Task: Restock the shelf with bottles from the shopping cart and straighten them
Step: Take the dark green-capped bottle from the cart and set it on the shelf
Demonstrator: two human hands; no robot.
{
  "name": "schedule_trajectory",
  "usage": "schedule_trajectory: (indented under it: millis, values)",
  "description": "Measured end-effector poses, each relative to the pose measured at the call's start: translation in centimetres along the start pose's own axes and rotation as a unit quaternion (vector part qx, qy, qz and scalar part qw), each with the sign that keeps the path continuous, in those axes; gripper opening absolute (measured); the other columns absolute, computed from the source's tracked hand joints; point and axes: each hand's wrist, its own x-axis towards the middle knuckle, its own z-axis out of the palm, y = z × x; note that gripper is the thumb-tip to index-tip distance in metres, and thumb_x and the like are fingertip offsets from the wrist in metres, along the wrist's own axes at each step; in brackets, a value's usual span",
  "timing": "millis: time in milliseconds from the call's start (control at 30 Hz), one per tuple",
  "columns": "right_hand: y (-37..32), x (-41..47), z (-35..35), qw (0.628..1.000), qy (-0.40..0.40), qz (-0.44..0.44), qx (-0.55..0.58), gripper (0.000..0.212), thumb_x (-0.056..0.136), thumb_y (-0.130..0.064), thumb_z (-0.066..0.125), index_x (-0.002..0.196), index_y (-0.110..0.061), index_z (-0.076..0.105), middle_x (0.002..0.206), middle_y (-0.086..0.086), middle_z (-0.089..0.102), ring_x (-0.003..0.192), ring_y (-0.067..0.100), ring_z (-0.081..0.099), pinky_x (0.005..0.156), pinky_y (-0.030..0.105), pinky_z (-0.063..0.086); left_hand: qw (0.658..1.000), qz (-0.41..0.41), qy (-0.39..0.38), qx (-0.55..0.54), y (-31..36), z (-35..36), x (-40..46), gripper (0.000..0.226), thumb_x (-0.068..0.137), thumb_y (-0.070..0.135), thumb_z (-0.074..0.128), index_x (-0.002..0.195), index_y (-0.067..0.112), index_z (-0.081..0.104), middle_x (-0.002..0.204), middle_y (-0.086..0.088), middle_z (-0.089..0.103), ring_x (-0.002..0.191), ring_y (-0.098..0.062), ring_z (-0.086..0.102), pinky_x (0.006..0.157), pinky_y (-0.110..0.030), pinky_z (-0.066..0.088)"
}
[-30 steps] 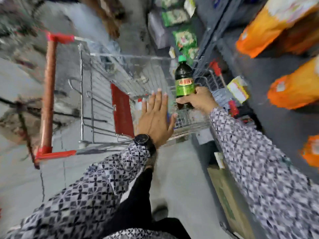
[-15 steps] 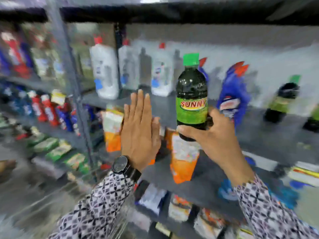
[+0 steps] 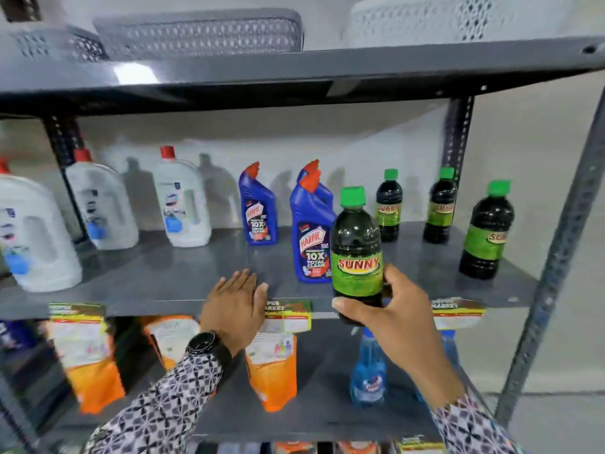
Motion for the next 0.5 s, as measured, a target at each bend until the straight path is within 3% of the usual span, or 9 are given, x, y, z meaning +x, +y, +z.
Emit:
schedule_trajectory:
  millis: [200,267,367,500]
  values:
    - [1.8,3.2,0.9,0.998,0.045,0.034,-0.033,0.048,0.056,-0.056,0.085,0.096,-0.037,0.064,0.088,-0.023,0.072,0.078,-0.009,0.068,0.056,0.006,0.049,1.000,-0.015,0.009,0.007,0.4,-0.1,-0.2,0.081,0.097,0.054,0.004,0.147,0.018,0.056,0.156,-0.002,0.054,0.148,-0.017,0.047,0.126,-0.035,0.030]
    - [2.5,5.5,1.1,0.995,0.067,0.037,-0.061,0.051,0.056,-0.056,0.083,0.099,-0.036,0.063,0.088,-0.020,0.072,0.079,-0.007,0.067,0.062,0.010,0.050,1.000,-0.019,0.012,0.003,0.5,-0.1,-0.2,0.080,0.098,0.054,0.005,0.146,0.018,0.057,0.155,-0.002,0.055,0.147,-0.017,0.048,0.126,-0.035,0.031]
    - [4.1,9.1,1.2,0.989,0.093,0.051,-0.103,0.055,0.057,-0.053,0.083,0.103,-0.031,0.063,0.095,-0.013,0.073,0.086,0.009,0.069,0.073,0.028,0.057,1.000,-0.025,0.011,-0.001,0.4,0.1,-0.1,0.080,0.098,0.054,0.006,0.146,0.018,0.058,0.154,-0.002,0.055,0.147,-0.016,0.048,0.126,-0.035,0.031]
    - [6.3,12.1,1.3,0.984,0.067,0.094,-0.133,0.059,0.059,-0.047,0.085,0.108,-0.021,0.065,0.103,-0.002,0.074,0.095,0.020,0.071,0.083,0.037,0.058,0.999,-0.032,0.009,-0.004,0.5,0.1,-0.1,0.079,0.098,0.054,0.007,0.146,0.018,0.058,0.154,-0.001,0.056,0.146,-0.016,0.049,0.125,-0.035,0.031]
